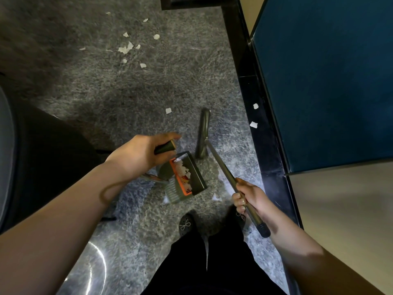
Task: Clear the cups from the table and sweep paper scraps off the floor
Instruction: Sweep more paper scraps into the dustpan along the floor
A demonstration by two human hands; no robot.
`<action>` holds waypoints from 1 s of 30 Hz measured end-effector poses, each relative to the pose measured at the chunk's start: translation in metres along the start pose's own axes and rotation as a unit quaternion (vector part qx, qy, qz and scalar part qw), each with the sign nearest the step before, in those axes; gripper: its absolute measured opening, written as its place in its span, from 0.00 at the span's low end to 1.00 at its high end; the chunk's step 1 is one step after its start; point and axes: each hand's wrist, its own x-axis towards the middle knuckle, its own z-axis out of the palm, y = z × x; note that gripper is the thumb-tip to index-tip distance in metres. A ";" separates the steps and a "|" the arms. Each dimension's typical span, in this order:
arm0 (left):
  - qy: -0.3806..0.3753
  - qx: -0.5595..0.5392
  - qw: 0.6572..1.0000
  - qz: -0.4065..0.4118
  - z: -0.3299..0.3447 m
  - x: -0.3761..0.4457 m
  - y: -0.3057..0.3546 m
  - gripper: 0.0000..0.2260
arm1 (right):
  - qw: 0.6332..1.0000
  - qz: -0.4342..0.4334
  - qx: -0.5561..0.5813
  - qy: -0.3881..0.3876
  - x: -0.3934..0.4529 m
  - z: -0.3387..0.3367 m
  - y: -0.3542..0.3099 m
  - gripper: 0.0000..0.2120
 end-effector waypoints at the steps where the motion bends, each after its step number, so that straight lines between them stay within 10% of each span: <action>1: 0.002 -0.004 1.000 0.000 0.000 -0.001 -0.001 0.20 | 1.000 0.002 0.012 0.001 0.001 0.000 -0.004 0.10; 30: 0.102 -0.039 0.994 -0.031 -0.024 0.188 0.094 0.18 | 0.989 -0.065 0.009 0.131 0.028 -0.118 -0.235 0.11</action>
